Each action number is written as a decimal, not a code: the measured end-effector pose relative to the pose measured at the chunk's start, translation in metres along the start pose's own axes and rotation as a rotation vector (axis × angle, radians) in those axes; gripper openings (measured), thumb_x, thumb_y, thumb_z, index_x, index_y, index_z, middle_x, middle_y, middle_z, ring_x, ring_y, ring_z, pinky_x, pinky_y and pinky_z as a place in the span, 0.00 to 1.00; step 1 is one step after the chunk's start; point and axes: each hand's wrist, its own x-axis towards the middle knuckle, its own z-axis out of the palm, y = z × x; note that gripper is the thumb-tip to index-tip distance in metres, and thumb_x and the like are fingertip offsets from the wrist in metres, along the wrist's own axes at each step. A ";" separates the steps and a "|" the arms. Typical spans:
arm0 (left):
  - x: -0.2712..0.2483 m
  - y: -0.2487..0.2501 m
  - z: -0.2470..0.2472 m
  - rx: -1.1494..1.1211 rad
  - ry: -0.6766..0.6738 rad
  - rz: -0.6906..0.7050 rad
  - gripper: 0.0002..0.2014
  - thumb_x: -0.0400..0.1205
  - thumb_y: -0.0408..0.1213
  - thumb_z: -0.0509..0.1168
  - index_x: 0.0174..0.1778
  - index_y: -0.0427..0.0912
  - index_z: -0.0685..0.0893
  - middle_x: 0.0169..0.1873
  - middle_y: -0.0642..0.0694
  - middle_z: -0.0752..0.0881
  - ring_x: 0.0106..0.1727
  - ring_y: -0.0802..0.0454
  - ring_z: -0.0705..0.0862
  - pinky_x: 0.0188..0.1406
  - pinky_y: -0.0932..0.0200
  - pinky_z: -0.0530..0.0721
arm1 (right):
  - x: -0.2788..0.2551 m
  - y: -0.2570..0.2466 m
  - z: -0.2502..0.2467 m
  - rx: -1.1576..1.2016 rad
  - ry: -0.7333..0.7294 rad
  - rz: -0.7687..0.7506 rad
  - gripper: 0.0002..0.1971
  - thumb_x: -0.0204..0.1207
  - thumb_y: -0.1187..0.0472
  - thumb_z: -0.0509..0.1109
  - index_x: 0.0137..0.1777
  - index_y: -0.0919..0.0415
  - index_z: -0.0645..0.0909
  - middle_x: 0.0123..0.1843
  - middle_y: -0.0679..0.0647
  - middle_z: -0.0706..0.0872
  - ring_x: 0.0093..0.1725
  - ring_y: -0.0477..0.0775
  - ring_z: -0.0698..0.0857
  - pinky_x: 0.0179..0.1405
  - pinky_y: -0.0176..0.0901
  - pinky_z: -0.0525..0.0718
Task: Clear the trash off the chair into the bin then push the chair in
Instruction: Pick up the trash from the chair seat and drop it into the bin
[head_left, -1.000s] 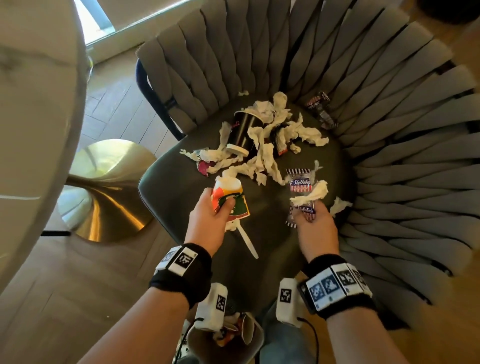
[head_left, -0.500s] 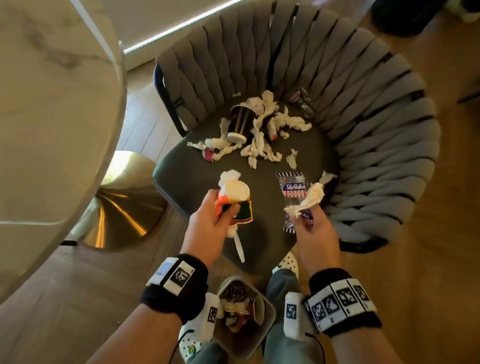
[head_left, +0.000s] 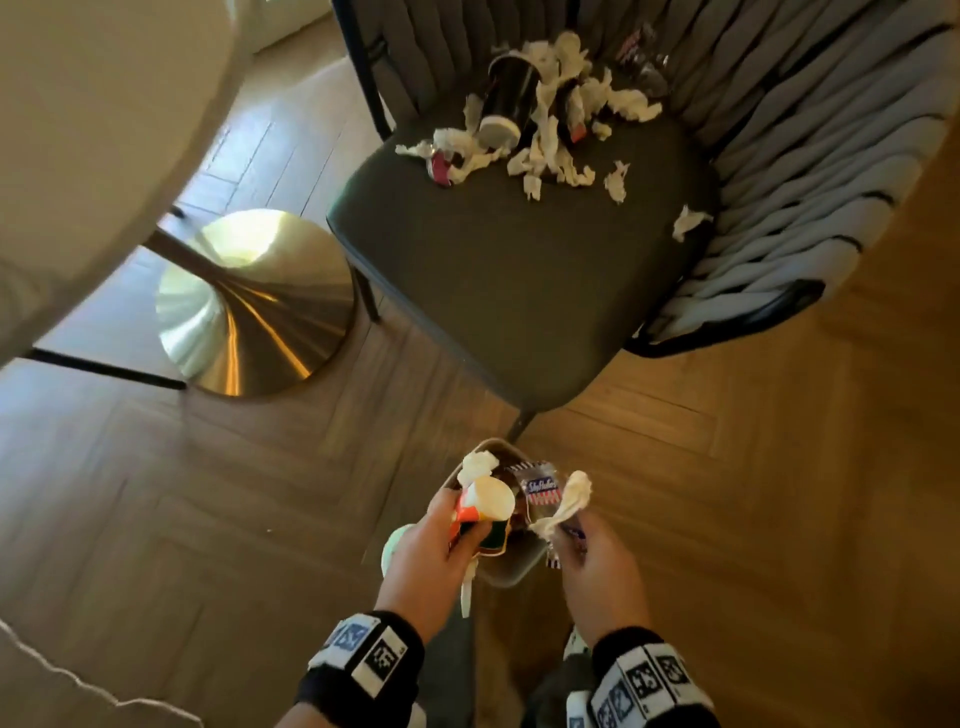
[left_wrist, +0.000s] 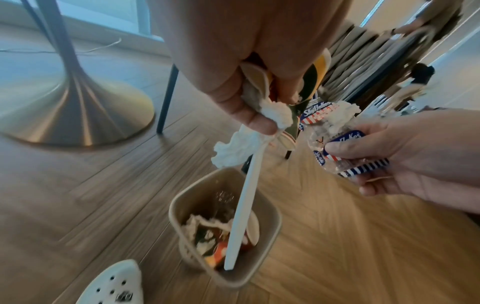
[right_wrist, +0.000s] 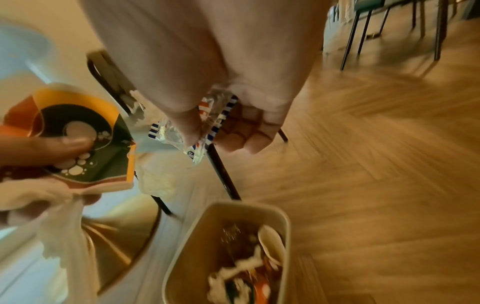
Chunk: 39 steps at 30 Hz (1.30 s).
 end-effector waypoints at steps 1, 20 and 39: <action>0.005 -0.014 0.013 0.017 0.001 -0.036 0.11 0.86 0.49 0.66 0.63 0.57 0.75 0.49 0.60 0.87 0.50 0.64 0.88 0.52 0.56 0.90 | 0.007 0.014 0.015 -0.030 -0.037 0.009 0.14 0.84 0.48 0.64 0.68 0.45 0.79 0.59 0.42 0.85 0.59 0.45 0.84 0.61 0.49 0.84; 0.108 -0.050 0.059 0.200 -0.049 -0.176 0.24 0.86 0.50 0.64 0.78 0.48 0.74 0.69 0.43 0.81 0.67 0.45 0.82 0.68 0.48 0.81 | 0.098 0.005 0.028 0.045 -0.032 0.073 0.19 0.80 0.46 0.70 0.69 0.48 0.79 0.60 0.46 0.84 0.62 0.51 0.83 0.65 0.50 0.82; 0.248 0.146 -0.119 0.136 0.393 0.252 0.13 0.87 0.44 0.64 0.67 0.52 0.82 0.57 0.54 0.79 0.57 0.59 0.82 0.63 0.54 0.84 | 0.328 -0.159 -0.196 0.132 0.488 0.267 0.22 0.83 0.61 0.67 0.77 0.58 0.77 0.78 0.66 0.71 0.75 0.68 0.73 0.74 0.53 0.70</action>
